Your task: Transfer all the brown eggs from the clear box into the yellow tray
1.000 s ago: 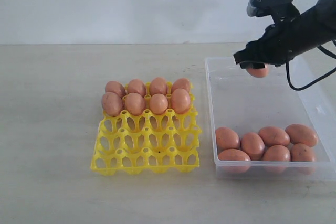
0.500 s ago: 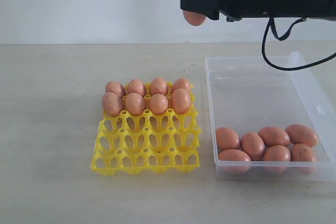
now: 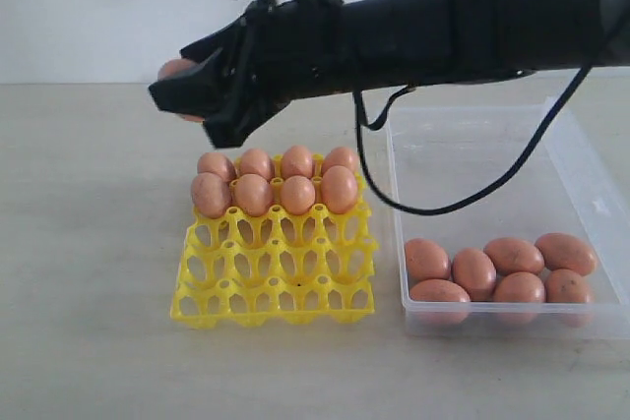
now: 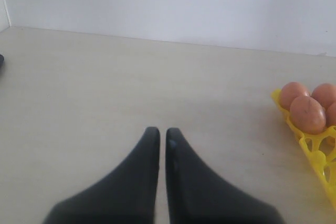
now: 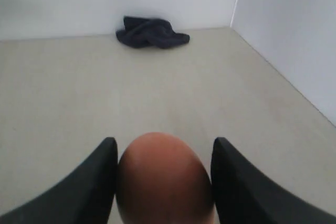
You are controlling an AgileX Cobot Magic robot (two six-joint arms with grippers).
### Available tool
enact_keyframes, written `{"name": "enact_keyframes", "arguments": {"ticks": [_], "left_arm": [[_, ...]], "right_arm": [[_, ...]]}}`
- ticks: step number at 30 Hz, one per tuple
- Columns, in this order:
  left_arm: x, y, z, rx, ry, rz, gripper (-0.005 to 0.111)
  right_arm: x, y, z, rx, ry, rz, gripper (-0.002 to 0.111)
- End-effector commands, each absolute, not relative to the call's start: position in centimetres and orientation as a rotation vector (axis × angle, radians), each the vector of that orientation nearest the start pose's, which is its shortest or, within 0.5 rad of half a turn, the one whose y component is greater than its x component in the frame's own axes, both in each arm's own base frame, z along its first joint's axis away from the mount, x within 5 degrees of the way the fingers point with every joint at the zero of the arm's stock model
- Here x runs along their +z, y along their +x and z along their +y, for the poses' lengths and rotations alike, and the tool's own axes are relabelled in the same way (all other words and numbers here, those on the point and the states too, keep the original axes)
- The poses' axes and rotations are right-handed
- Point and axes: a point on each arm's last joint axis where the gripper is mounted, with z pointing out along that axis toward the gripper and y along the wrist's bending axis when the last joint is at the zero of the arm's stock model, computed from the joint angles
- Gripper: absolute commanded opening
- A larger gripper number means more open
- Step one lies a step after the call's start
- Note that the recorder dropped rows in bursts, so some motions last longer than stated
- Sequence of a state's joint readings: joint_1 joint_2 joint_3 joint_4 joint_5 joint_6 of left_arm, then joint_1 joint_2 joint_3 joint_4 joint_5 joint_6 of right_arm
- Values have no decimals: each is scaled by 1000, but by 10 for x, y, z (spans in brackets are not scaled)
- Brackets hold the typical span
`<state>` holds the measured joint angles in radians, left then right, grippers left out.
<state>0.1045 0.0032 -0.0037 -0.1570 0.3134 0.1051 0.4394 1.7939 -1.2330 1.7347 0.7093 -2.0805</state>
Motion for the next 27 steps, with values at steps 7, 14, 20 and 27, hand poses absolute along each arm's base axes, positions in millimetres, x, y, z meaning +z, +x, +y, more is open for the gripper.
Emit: {"name": "enact_keyframes", "arguments": {"ticks": [7, 14, 20, 27], "left_arm": [[185, 54, 1, 4, -98, 1789, 4], [185, 54, 1, 4, -98, 1789, 4], [185, 54, 1, 4, -98, 1789, 4], [185, 54, 1, 4, -98, 1789, 4]], "right_arm": [[227, 345, 244, 699, -1055, 1741, 0], [237, 341, 250, 783, -1083, 1675, 0], [245, 339, 254, 799, -1161, 1562, 0], [229, 351, 241, 521, -1203, 1718, 0]]}}
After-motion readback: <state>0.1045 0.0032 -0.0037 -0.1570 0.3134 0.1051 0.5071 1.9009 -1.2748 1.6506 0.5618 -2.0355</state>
